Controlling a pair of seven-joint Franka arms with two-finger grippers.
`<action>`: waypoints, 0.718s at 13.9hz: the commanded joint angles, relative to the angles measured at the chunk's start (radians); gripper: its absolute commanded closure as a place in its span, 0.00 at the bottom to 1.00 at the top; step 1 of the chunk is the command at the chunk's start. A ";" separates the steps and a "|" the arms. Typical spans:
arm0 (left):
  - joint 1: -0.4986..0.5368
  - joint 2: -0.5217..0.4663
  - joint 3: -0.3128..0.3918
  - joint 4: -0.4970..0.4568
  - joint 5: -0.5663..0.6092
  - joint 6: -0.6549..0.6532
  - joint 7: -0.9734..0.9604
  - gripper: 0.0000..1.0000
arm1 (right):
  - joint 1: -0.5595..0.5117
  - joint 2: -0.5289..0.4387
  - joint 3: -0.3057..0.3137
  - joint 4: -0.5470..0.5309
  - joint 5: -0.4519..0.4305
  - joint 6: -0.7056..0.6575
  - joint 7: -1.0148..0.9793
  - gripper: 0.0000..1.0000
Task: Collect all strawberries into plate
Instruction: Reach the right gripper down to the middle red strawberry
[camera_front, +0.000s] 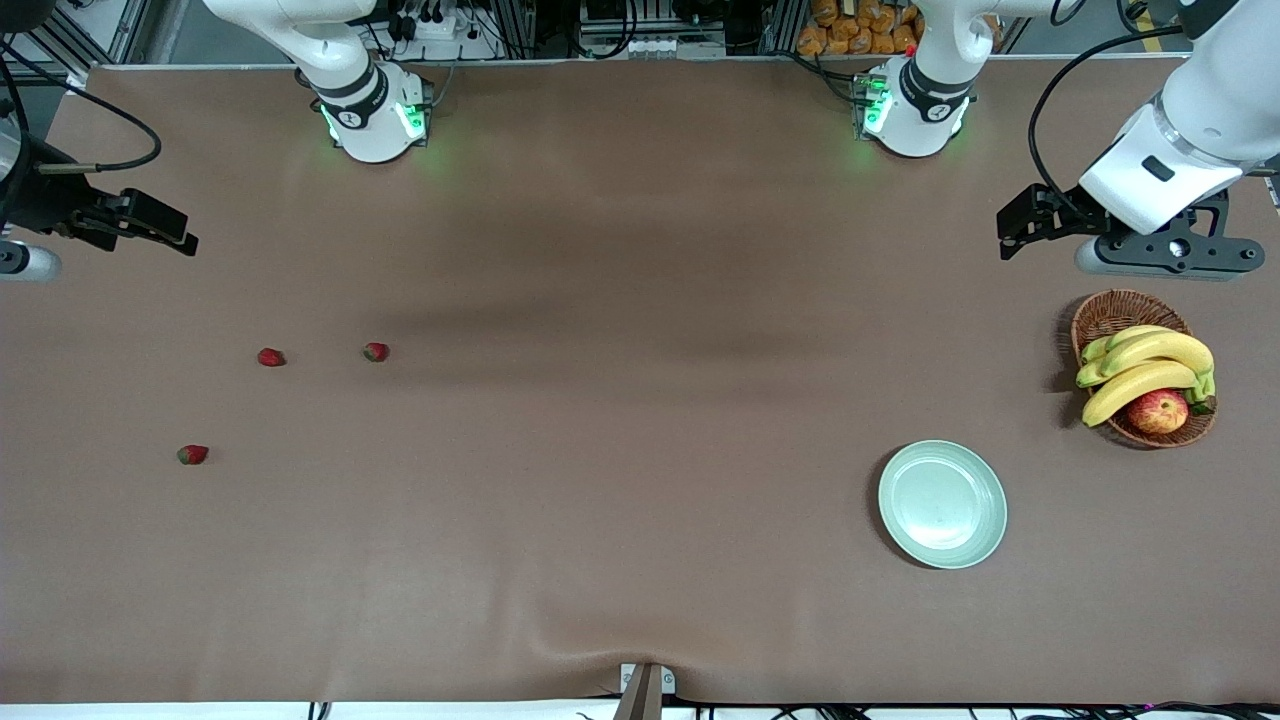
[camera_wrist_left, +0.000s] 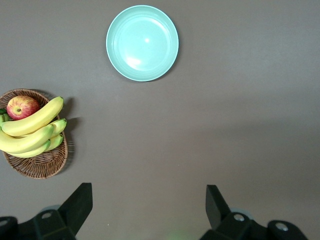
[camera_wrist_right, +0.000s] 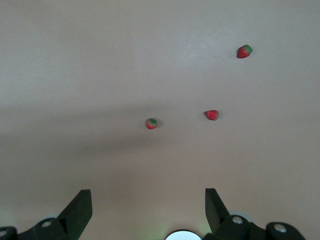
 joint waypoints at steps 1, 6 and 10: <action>0.006 -0.002 -0.003 0.013 -0.011 -0.026 0.020 0.00 | 0.000 -0.021 -0.002 -0.020 -0.007 0.006 0.005 0.00; 0.004 -0.002 -0.007 0.025 -0.009 -0.027 0.012 0.00 | -0.003 -0.004 -0.004 -0.024 -0.007 0.012 0.005 0.00; 0.006 0.003 -0.003 0.022 -0.011 -0.027 0.019 0.00 | -0.003 0.013 -0.004 -0.185 -0.002 0.132 0.008 0.00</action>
